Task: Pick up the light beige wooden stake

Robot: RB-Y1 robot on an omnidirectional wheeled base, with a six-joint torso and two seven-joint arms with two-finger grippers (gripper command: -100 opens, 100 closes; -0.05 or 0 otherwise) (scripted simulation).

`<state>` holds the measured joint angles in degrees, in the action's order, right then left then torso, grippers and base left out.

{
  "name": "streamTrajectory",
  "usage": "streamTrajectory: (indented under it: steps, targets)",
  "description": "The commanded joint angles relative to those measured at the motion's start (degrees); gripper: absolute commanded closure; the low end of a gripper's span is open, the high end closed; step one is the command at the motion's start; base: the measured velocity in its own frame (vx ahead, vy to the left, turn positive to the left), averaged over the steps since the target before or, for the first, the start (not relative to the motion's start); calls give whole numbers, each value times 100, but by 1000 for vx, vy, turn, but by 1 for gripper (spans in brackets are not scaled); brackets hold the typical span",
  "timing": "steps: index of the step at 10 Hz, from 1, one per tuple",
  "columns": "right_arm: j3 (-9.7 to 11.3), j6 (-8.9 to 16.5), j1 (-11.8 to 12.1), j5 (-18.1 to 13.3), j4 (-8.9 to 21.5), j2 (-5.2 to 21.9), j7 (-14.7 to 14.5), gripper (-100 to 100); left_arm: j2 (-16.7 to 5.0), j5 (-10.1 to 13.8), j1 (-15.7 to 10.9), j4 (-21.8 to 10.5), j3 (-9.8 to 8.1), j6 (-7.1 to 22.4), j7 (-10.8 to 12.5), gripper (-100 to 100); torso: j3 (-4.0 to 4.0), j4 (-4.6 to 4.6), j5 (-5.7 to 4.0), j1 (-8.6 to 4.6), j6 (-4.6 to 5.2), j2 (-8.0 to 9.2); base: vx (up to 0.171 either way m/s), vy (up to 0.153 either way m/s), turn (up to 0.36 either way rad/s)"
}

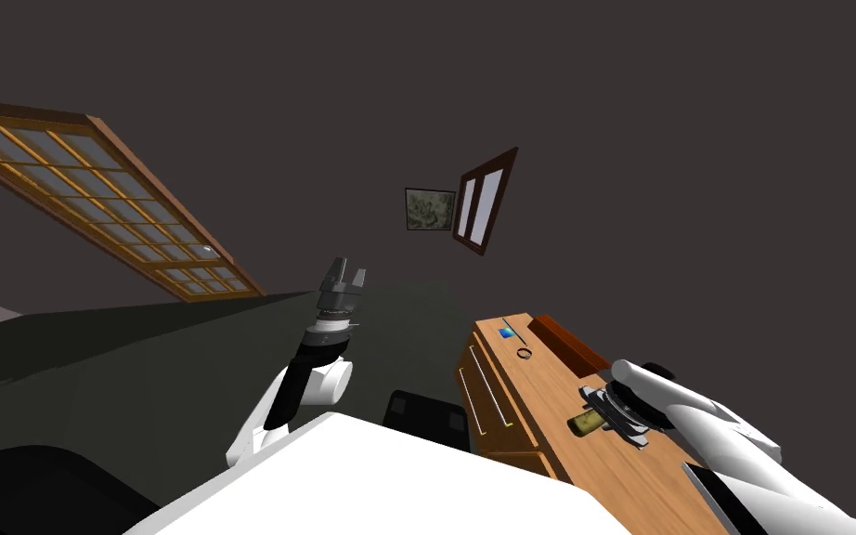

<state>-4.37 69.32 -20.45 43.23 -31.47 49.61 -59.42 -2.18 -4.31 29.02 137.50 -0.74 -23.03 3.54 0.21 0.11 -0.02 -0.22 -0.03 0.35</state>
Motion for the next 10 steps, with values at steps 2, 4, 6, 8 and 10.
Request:
streamTrajectory:
  steps: [2,4,6,8,10]
  targets:
    - [136,122,-78,-46,-172,-50,427,100,0,0,1,0,0,0,0,0,1,-1,-1,-6,15,1,-115,-68,86]
    - [223,185,-170,-73,-209,-70,701,100,0,0,1,0,-1,0,0,0,-4,-2,0,-11,16,-10,-97,-55,84]
    - [310,248,-262,-100,-246,-90,927,100,0,0,1,0,0,0,0,0,-3,-1,4,3,17,-8,-99,-40,84]
    - [397,311,-354,-128,-283,-110,1169,100,0,0,0,0,0,0,0,0,5,2,5,5,7,6,-139,-50,142]
    - [386,298,-350,-123,-263,-112,1115,0,0,0,2,0,0,0,0,0,-7,-2,7,8,20,-17,-24,-13,2]
